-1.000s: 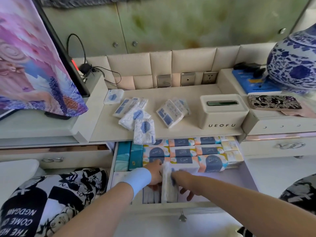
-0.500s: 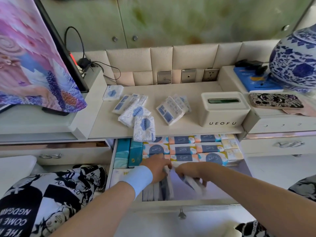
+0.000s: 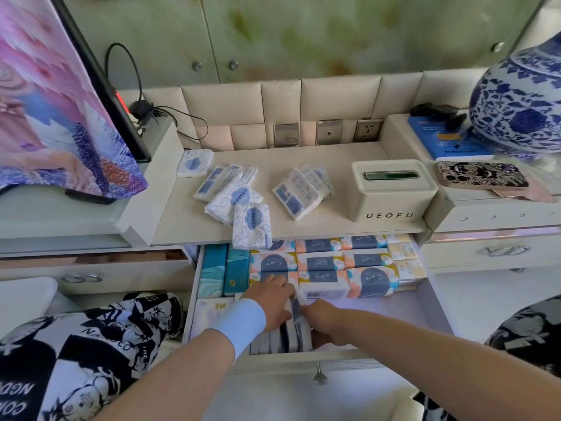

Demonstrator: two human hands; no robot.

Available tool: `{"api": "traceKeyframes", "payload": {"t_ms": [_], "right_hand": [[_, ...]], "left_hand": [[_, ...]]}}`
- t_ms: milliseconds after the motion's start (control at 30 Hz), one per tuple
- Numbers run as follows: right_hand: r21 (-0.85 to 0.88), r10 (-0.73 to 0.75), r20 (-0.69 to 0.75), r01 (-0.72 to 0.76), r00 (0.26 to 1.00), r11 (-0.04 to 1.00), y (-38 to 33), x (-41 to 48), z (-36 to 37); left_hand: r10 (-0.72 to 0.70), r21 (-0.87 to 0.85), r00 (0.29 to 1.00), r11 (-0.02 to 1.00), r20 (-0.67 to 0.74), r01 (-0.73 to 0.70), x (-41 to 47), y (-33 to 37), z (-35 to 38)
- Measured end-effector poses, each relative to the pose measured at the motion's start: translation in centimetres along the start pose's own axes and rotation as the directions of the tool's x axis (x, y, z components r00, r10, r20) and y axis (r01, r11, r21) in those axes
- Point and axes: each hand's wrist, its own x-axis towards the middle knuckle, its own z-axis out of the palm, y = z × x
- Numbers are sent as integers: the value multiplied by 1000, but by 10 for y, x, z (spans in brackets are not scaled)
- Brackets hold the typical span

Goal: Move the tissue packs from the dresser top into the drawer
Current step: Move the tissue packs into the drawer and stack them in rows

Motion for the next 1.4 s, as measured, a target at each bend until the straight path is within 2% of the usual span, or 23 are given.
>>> {"api": "traceKeyframes", "payload": {"t_ms": [100, 200, 300, 367, 467, 567, 633, 700, 733, 767, 833, 900, 933, 967, 1033, 1133, 1267, 1400], "right_hand": [[-6, 7, -21, -7, 1000, 1000, -9, -1, 2], [-10, -6, 65, 7, 998, 1000, -11, -2, 9], [-48, 48, 73, -44, 996, 998, -11, 7, 10], [-108, 98, 1, -97, 995, 989, -9, 8, 8], [-240, 44, 73, -25, 996, 970, -12, 11, 11], [-584, -37, 47, 57, 998, 810, -27, 3, 12], [-751, -169, -38, 84, 985, 655, -46, -6, 9], [-893, -389, -101, 88, 916, 441, -71, -18, 0], [-914, -492, -111, 107, 863, 392, -82, -21, -5], [-896, -558, -129, 145, 820, 420, -93, -22, -10], [-746, -593, -188, 279, 783, 605, -112, -25, -17], [-465, -517, -214, 380, 829, 800, -126, -25, -18], [-330, -477, -204, 398, 855, 856, -131, -25, -16], [-239, -461, -195, 414, 866, 878, -137, -24, -14], [-164, -467, -186, 441, 865, 882, -146, -20, -7], [-141, -462, -192, 442, 866, 886, -156, -12, 7], [-131, -424, -259, 403, 868, 906, -169, -4, 14], [104, -377, -201, 403, 904, 909, -179, 8, 10]], "left_hand": [[9, -14, 999, 1000, -35, -9, -4, -2, 6], [9, -18, 999, 1000, -41, -9, -9, -5, 9], [26, -18, 999, 999, -32, -26, -12, -9, 9], [35, -2, 999, 999, -14, -35, -13, -9, 10], [22, 40, 999, 999, 40, -24, -10, -9, 10], [-24, -5, 995, 1000, 98, 25, -5, -12, -9], [-57, -104, 998, 993, 41, 61, -4, -18, -30], [-88, -230, 995, 970, -44, 76, -5, -27, -52], [-117, -285, 989, 954, -90, 87, -5, -33, -62], [-156, -330, 977, 939, -148, 100, -5, -39, -70], [-262, -384, 921, 913, -288, 140, -2, -53, -81], [-396, -440, 843, 871, -363, 220, 5, -69, -84], [-469, -483, 810, 832, -352, 272, 8, -76, -83], [-537, -529, 785, 783, -309, 327, 11, -82, -82], [-619, -639, 764, 665, -181, 387, 16, -87, -76], [-617, -813, 783, 495, -78, 308, 21, -85, -71], [-564, -887, 817, 432, -121, 167, 21, -89, -75], [-546, -924, 810, 383, -213, 15, 24, -105, -92]]}}
